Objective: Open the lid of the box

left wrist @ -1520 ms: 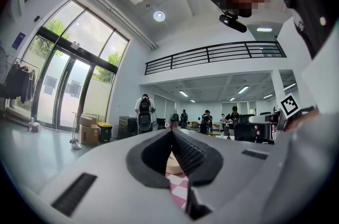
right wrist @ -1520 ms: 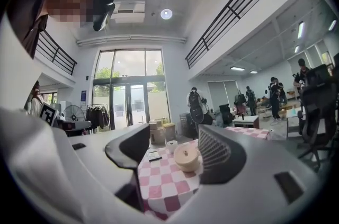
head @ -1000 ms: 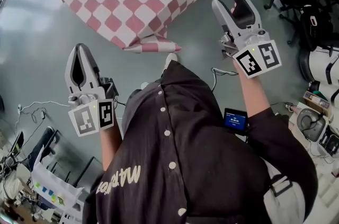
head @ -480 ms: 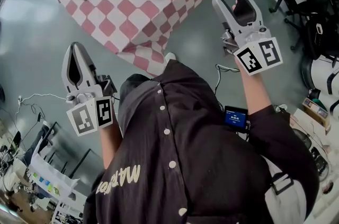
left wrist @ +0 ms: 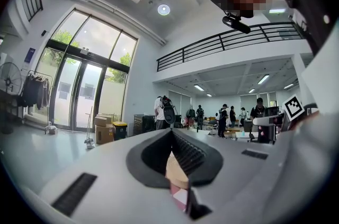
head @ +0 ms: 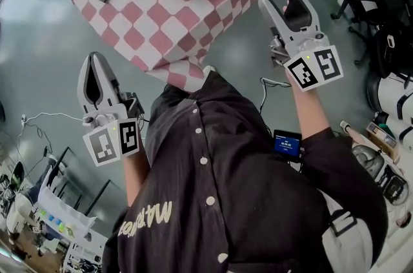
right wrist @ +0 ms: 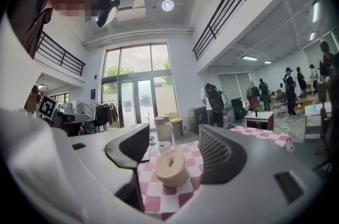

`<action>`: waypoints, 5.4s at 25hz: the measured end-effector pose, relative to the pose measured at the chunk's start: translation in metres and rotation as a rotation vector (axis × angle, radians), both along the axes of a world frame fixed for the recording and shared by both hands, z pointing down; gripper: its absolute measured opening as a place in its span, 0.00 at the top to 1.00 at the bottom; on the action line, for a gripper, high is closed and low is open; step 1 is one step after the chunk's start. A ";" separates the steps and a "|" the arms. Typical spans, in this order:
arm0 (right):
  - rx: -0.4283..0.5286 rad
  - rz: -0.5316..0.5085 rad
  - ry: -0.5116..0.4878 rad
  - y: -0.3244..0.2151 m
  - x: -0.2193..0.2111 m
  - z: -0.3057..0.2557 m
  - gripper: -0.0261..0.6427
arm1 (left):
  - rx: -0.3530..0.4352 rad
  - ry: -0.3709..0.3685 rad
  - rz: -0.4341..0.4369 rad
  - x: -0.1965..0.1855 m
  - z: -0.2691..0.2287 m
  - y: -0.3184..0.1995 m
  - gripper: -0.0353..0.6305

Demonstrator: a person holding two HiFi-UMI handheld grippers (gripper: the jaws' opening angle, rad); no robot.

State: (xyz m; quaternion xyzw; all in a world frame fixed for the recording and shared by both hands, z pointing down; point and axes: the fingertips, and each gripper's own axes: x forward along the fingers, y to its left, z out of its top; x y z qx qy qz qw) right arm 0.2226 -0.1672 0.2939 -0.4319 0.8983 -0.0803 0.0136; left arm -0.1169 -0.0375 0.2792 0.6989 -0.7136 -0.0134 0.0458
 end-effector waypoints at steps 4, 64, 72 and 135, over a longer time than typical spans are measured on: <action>0.001 0.022 0.006 -0.018 -0.014 0.000 0.55 | 0.000 0.008 0.023 -0.015 0.004 -0.026 0.93; -0.526 -0.113 0.627 -0.210 -0.199 0.267 0.49 | -0.182 0.096 0.072 -0.099 0.073 -0.168 0.93; -0.576 -0.107 0.695 -0.218 -0.201 0.290 0.50 | -0.210 0.110 0.086 -0.087 0.083 -0.172 0.93; -0.304 -0.142 0.527 -0.199 -0.206 0.198 0.54 | -0.160 0.091 0.100 -0.075 0.062 -0.160 0.93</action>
